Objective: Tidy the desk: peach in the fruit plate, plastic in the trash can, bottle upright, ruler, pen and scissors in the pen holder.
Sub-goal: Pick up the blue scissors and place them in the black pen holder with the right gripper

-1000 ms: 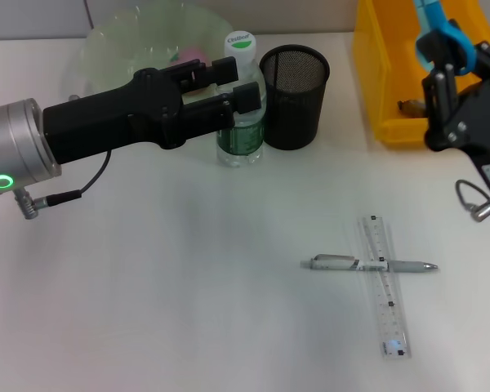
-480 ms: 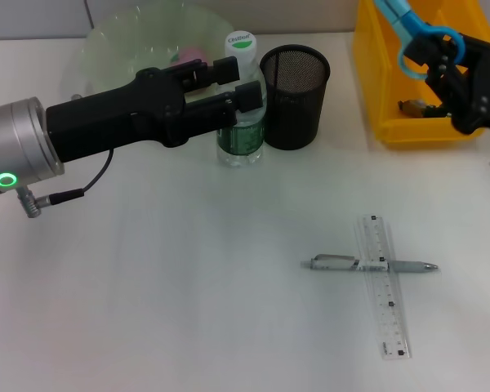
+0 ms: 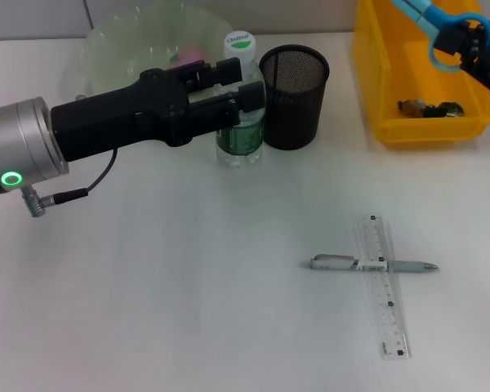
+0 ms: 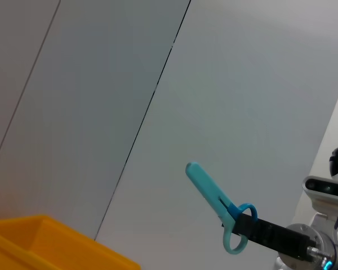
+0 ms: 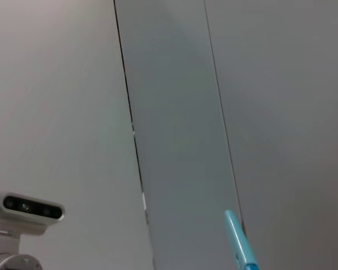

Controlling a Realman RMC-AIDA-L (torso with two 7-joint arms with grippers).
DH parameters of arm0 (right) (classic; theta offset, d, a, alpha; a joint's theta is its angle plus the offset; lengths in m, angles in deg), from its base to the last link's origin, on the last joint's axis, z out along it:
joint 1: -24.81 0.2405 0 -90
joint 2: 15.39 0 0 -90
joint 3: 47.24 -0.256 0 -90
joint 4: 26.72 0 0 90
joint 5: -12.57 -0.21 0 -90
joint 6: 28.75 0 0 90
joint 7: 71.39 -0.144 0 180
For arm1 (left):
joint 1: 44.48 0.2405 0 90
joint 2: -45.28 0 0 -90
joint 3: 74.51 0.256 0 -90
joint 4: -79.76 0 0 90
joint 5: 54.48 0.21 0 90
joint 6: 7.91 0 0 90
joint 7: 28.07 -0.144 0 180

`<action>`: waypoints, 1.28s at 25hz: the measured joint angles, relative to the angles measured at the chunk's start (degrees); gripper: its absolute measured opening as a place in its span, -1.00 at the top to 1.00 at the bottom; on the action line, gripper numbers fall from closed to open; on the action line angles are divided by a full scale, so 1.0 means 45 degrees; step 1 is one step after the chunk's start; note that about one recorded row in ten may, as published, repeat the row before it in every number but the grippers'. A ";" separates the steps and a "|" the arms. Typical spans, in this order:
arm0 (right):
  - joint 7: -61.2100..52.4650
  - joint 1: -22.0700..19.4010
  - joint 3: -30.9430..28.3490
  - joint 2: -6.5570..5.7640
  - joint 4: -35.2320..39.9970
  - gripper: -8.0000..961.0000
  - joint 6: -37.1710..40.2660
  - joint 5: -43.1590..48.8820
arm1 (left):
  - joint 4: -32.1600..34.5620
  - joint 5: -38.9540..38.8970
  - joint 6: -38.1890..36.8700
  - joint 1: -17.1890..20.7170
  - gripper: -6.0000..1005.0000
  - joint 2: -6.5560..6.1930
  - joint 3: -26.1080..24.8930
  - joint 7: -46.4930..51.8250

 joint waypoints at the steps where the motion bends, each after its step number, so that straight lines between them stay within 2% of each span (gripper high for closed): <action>1: -0.0842 -0.0007 0.0153 -0.0026 0.0643 0.78 -0.0057 0.0245 | -0.0007 0.0000 -0.0009 -0.0012 -0.32 -0.0011 0.0011 -0.0006; 5: -0.2196 -0.0006 0.0507 -0.0004 0.1798 0.78 -0.0104 0.0721 | 0.0010 0.0000 -0.0051 -0.0021 -0.32 -0.0039 0.0048 -0.0063; 15: -0.6852 0.0133 0.1288 -0.0265 0.5511 0.77 0.0058 0.2469 | 0.0160 0.0857 -0.0016 -0.0061 -0.32 0.0006 -0.0068 -0.0106; 16: -0.7920 0.0249 0.1457 -0.0429 0.6309 0.77 0.0084 0.2957 | 0.0148 0.0866 -0.0013 -0.0067 -0.32 0.0008 -0.0085 -0.0108; 17: -0.7920 0.0249 0.1457 -0.0429 0.6309 0.77 0.0084 0.2957 | 0.0148 0.0866 -0.0013 -0.0067 -0.32 0.0008 -0.0085 -0.0108; 18: -0.8930 0.0402 0.1785 -0.0648 0.6980 0.77 0.0093 0.3465 | 0.0142 0.0870 -0.0009 -0.0067 -0.32 0.0009 -0.0099 -0.0109; 19: -0.8930 0.0402 0.1785 -0.0648 0.6980 0.77 0.0093 0.3465 | 0.0142 0.0870 -0.0009 -0.0067 -0.32 0.0009 -0.0099 -0.0109; 21: -1.0273 0.0823 0.2304 -0.1017 0.7515 0.77 0.0353 0.4258 | 0.0138 0.0875 -0.0003 -0.0067 -0.32 0.0010 -0.0091 -0.0109; 22: -1.0273 0.0823 0.2304 -0.1017 0.7515 0.77 0.0353 0.4258 | 0.0138 0.0875 -0.0003 -0.0067 -0.32 0.0010 -0.0091 -0.0109; 23: -1.0658 0.1040 0.2418 -0.1134 0.7542 0.77 0.0529 0.4503 | 0.0126 0.0876 -0.0001 -0.0066 -0.32 0.0010 -0.0074 -0.0109; 25: -1.1352 0.1627 0.2507 -0.1332 0.7395 0.77 0.0938 0.5018 | 0.0097 0.0880 -0.0004 -0.0065 -0.32 0.0010 -0.0051 -0.0110; 26: -1.1840 0.2230 0.2560 -0.1505 0.7269 0.77 0.1257 0.5611 | 0.0079 0.0881 -0.0010 -0.0063 -0.32 0.0009 -0.0045 -0.0108; 27: -1.1840 0.2230 0.2560 -0.1505 0.7269 0.77 0.1257 0.5611 | 0.0079 0.0881 -0.0010 -0.0063 -0.32 0.0009 -0.0045 -0.0108; 30: -1.2556 0.3137 0.2674 -0.1760 0.7157 0.77 0.1631 0.6621 | 0.0063 0.0881 -0.0049 -0.0062 -0.32 0.0009 -0.0019 -0.0058; 31: -1.3037 0.3709 0.2894 -0.1986 0.6974 0.77 0.1849 0.7201 | 0.0062 0.0881 -0.0071 -0.0062 -0.32 0.0009 -0.0003 -0.0034; 32: -1.3037 0.3709 0.2894 -0.1986 0.6974 0.76 0.1849 0.7201 | 0.0062 0.0881 -0.0071 -0.0062 -0.32 0.0009 -0.0003 -0.0034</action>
